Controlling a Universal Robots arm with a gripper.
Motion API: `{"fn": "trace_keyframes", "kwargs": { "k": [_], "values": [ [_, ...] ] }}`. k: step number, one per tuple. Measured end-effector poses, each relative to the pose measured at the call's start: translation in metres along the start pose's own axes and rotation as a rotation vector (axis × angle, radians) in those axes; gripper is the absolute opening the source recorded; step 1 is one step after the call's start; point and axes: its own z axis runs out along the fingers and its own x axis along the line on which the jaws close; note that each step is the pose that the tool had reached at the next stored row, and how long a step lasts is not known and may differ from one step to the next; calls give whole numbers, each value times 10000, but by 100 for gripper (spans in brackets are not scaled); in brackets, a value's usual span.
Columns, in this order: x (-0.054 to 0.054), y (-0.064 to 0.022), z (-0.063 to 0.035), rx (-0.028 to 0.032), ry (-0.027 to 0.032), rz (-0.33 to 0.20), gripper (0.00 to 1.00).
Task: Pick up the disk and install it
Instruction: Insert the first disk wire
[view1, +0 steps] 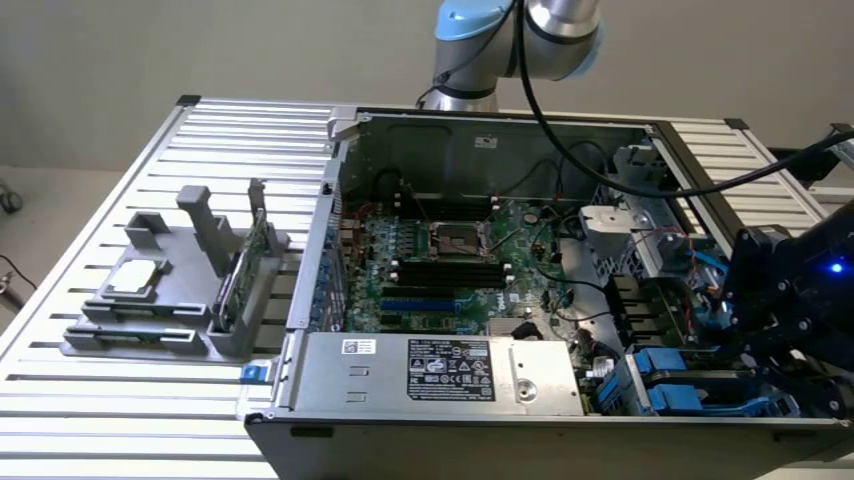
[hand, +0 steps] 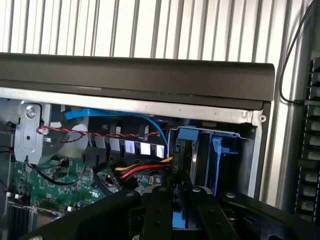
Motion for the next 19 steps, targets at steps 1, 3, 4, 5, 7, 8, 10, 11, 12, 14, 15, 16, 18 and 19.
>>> {"fn": "trace_keyframes", "kwargs": {
  "k": [1, 3, 4, 5, 7, 8, 10, 11, 12, 14, 15, 16, 18, 19],
  "values": [
    [2, -1, 1, -1, -21, 9, 17],
    [5, -3, 4, -8, -65, 29, 17],
    [5, -3, 6, -14, -83, 39, 17],
    [6, -4, 8, -23, -97, 45, 17],
    [9, -4, 9, -49, -117, 51, 17],
    [11, -4, 10, -68, -123, 51, 17],
    [14, -4, 12, -115, -137, 45, 17],
    [16, -5, 14, -138, -144, 43, 17],
    [17, -6, 16, -156, -152, 40, 17],
    [20, -10, 19, -186, -166, 38, 17],
    [21, -14, 21, -193, -172, 37, 17],
    [22, -19, 23, -197, -179, 37, 17],
    [24, -26, 25, -207, -193, 37, 17],
    [24, -28, 27, -211, -197, 38, 17]
  ]
}}
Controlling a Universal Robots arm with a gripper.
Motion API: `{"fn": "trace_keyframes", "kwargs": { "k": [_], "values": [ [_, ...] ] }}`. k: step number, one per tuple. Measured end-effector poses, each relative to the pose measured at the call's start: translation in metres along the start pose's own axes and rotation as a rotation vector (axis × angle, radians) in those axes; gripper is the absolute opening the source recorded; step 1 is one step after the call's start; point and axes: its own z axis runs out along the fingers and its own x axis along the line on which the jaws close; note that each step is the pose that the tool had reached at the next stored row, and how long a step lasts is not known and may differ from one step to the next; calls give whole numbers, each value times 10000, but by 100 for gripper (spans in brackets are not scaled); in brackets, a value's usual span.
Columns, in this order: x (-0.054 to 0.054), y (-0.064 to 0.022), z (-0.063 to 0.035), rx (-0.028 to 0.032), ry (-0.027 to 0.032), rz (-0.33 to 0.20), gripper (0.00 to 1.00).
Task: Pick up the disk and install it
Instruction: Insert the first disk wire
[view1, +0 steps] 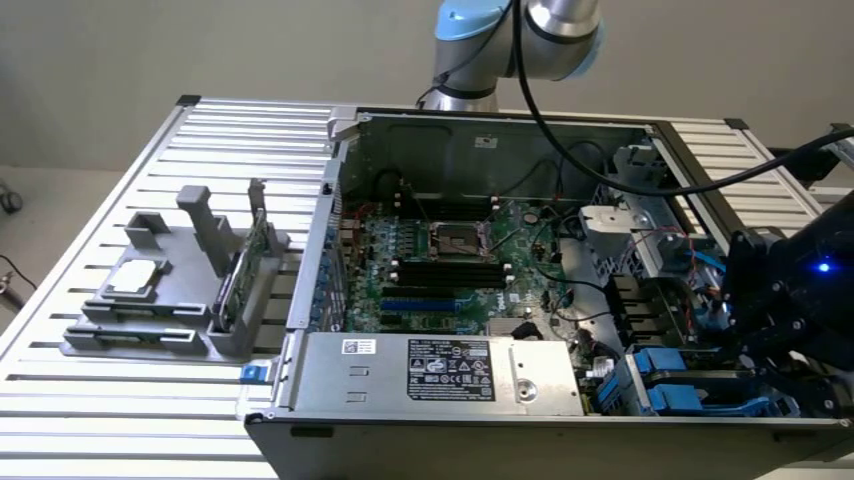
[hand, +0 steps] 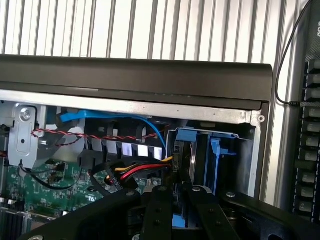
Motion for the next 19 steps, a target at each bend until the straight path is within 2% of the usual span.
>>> {"fn": "trace_keyframes", "kwargs": {
  "k": [19],
  "values": [
    [29, -6, 21, -107, -102, 239, 17]
  ]
}}
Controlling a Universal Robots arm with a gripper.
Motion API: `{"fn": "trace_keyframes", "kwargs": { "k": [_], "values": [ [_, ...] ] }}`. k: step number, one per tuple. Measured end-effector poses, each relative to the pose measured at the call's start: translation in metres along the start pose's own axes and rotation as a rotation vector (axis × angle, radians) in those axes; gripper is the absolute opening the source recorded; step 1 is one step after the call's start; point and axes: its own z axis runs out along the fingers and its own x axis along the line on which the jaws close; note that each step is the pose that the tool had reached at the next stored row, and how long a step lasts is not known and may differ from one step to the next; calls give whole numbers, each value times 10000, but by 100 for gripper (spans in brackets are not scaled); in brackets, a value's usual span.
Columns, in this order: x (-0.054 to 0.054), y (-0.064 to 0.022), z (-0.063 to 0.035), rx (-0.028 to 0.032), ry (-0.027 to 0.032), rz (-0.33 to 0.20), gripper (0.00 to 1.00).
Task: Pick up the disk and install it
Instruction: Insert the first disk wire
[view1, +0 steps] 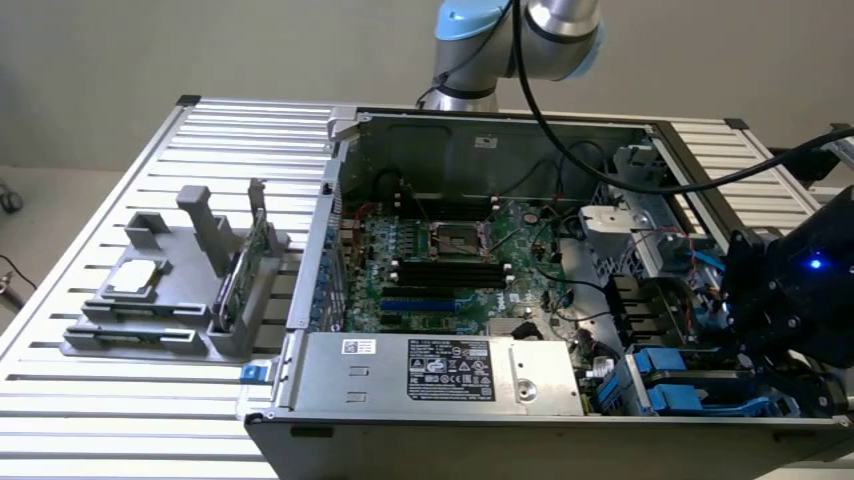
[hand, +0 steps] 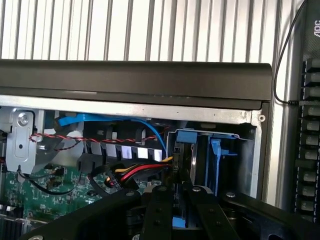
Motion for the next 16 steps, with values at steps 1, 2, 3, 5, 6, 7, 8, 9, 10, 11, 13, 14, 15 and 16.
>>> {"fn": "trace_keyframes", "kwargs": {
  "k": [1, 2, 3, 5, 6, 7, 8, 9, 10, 11, 13, 14, 15, 16],
  "values": [
    [4, 0, 1, -5, -5, 27, 17],
    [8, 0, 1, -11, -10, 54, 17],
    [10, 0, 3, -16, -15, 81, 17],
    [11, -5, 4, -27, -27, 139, 17],
    [12, -6, 5, -34, -34, 171, 17],
    [12, -9, 5, -40, -42, 205, 17],
    [13, -11, 5, -47, -49, 241, 17],
    [12, -14, 6, -54, -56, 278, 17],
    [12, -16, 6, -60, -62, 310, 17],
    [12, -17, 7, -66, -67, 338, 17],
    [12, -20, 7, -77, -79, 395, 17],
    [13, -22, 7, -83, -85, 427, 17],
    [12, -23, 8, -90, -91, 462, 17],
    [12, -24, 9, -96, -97, 494, 17]
  ]
}}
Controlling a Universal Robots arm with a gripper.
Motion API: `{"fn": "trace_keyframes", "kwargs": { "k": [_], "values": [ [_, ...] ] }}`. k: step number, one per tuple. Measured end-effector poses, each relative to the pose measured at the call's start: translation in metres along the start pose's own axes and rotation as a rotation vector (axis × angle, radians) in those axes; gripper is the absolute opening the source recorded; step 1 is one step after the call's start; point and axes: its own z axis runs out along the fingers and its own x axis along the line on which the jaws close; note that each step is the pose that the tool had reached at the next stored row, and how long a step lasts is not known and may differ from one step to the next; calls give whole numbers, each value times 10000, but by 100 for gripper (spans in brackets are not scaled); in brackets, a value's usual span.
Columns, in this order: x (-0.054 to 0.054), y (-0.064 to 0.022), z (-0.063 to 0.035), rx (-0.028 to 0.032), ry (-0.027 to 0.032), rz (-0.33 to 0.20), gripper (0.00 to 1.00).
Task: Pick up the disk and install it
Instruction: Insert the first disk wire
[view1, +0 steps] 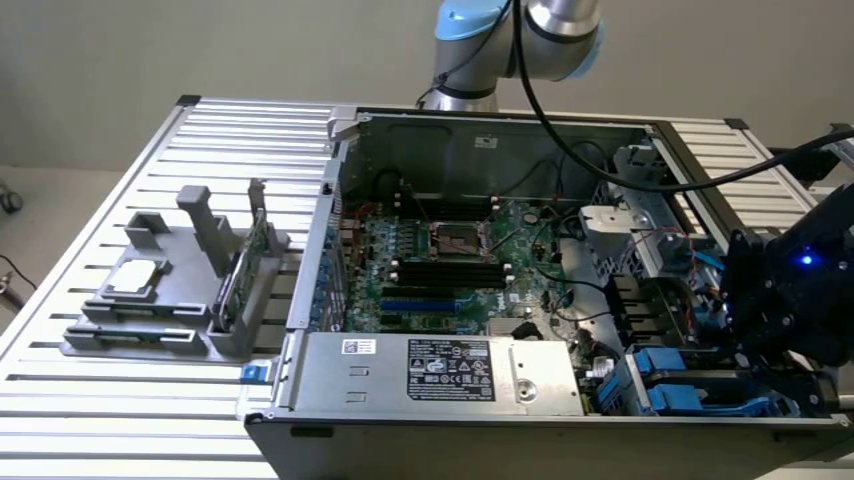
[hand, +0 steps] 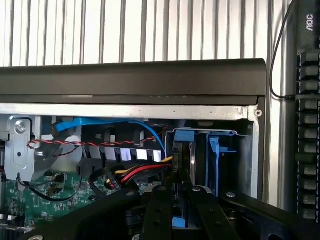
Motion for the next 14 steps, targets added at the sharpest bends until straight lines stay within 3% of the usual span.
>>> {"fn": "trace_keyframes", "kwargs": {
  "k": [14],
  "values": [
    [-2, -2, 11, -66, -78, 337, 17]
  ]
}}
